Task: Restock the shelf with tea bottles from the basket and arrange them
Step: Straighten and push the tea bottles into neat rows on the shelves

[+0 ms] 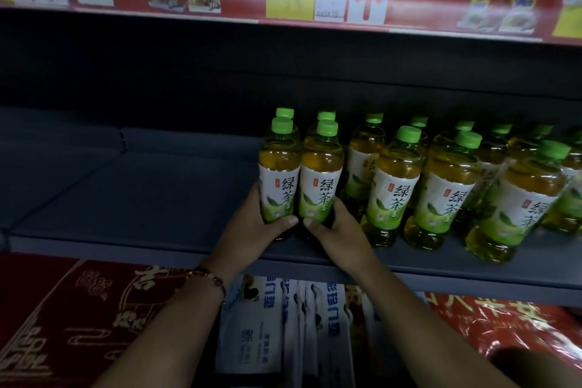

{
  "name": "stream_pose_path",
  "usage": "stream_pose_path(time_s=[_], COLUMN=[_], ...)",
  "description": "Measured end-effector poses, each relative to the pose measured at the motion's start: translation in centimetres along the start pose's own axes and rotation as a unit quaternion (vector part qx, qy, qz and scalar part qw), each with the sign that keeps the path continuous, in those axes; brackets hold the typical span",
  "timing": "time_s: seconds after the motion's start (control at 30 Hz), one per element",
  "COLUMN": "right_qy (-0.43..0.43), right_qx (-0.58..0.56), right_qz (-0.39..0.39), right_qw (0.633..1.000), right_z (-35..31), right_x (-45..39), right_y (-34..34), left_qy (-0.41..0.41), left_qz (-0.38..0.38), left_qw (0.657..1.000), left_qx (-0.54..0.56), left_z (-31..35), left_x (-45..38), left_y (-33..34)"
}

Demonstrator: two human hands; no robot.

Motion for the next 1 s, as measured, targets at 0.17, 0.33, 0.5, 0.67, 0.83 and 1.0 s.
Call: stream_pose_path(time_s=[0.17, 0.33, 0.5, 0.67, 0.83, 1.0], right_qy=[-0.023, -0.063, -0.021, 0.006, 0.036, 0.061], right_qx=[0.015, 0.067, 0.057, 0.02, 0.134, 0.149], right_qz=[0.01, 0.036, 0.244, 0.224, 0.238, 0.222], right_qw=[1.0, 0.995, 0.968, 0.974, 0.961, 0.962], right_z=[-0.2, -1.3, 1.1, 3.1, 4.6, 5.1], right_x=[0.1, 1.9, 7.0, 6.3, 4.3, 3.1], right_y=[0.0, -1.2, -8.6, -10.2, -9.9, -9.5], left_qy=[0.021, 0.033, 0.093, 0.227, 0.239, 0.191], left_qz=[-0.002, 0.01, 0.174, 0.171, 0.155, 0.133], left_qw=[1.0, 0.999, 0.965, 0.896, 0.859, 0.889], left_qx=[0.008, -0.01, -0.174, -0.341, -0.426, -0.394], left_z=[0.5, 1.4, 5.9, 8.7, 8.5, 6.4], left_x=[-0.1, 0.3, 2.5, 3.9, 3.6, 3.2], left_y=[0.3, 0.1, -1.6, 2.5, 6.0, 7.3])
Point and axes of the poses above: each hand's wrist, its own x-axis away from the middle knuckle, its own y-axis out of the palm, z = x × y, the point moved 9 cm from there along -x, towards the middle knuckle, and after that the axes turned 13 degrees about x, right-handed, at the moved point
